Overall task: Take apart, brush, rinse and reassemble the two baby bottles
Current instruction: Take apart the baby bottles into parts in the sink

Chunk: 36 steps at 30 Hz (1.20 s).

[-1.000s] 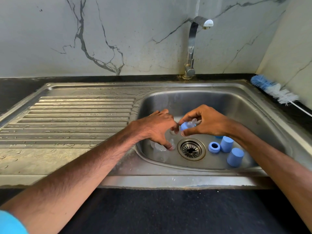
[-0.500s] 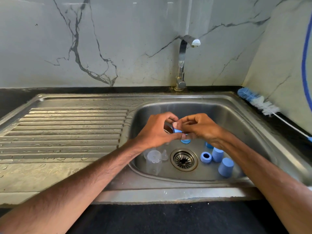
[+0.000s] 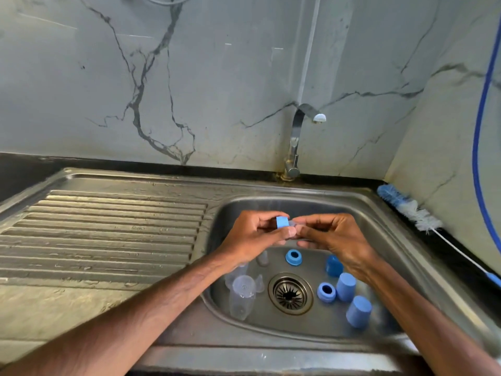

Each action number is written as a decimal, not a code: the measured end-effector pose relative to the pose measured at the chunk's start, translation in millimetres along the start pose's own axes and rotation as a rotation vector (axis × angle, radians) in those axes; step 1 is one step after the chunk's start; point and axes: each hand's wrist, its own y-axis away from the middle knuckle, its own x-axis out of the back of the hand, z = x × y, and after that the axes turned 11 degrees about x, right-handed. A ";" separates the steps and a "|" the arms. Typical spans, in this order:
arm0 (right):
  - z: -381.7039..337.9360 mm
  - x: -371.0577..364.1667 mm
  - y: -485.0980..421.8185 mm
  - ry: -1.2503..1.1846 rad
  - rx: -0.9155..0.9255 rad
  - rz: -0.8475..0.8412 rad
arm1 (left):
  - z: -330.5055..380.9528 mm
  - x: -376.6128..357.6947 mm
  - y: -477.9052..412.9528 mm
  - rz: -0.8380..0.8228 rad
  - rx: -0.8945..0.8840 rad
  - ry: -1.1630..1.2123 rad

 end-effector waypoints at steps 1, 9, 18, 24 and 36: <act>0.1 -0.1 0.7 0.002 0.009 -0.006 | 1.0 -0.3 0.8 -0.023 0.016 0.013; -2.7 -11.7 2.3 0.166 0.030 0.068 | 2.9 -8.6 8.9 -0.102 0.111 0.047; -2.2 -23.1 1.7 0.253 -0.053 0.124 | 5.9 -12.3 15.0 -0.014 -0.026 -0.146; -6.8 -17.3 5.1 0.097 -0.172 0.070 | 12.8 -12.0 15.2 0.042 -0.224 -0.443; 1.6 -21.3 3.3 0.122 -0.125 0.004 | 1.0 -7.0 7.5 0.185 -0.250 -0.597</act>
